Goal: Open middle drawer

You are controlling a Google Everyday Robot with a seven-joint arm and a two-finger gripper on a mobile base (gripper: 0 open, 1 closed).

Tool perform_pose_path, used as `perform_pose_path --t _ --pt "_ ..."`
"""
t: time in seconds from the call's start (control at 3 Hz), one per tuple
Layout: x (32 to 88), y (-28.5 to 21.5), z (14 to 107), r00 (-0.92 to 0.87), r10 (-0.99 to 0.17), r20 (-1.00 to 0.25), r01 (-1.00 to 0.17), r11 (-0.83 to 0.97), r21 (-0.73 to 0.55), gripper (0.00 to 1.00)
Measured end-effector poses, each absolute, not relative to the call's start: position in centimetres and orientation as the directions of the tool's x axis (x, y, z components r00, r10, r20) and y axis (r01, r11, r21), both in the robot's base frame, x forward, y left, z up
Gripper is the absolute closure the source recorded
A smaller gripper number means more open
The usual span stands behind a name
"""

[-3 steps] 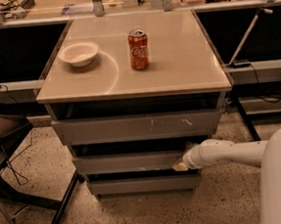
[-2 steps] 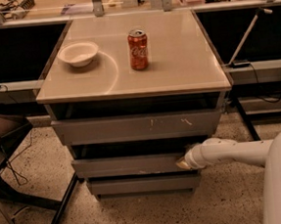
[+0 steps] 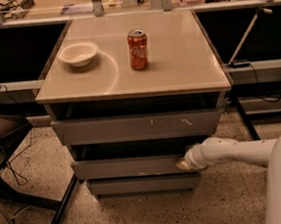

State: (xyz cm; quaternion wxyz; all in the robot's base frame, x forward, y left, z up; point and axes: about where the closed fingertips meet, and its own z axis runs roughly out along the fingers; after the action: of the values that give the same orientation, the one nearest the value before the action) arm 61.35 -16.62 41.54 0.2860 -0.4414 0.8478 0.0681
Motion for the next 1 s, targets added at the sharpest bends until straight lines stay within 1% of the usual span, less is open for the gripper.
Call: perform_pose_path --t 0.67,1.0 --pt "55.4 -16.9 41.9 -0.491 -0.703 -0.514 -0.779 0.618 -0.102 1.00" --pt "55.4 -16.9 41.9 -0.491 -0.704 -0.513 -0.779 0.618 -0.102 1.00"
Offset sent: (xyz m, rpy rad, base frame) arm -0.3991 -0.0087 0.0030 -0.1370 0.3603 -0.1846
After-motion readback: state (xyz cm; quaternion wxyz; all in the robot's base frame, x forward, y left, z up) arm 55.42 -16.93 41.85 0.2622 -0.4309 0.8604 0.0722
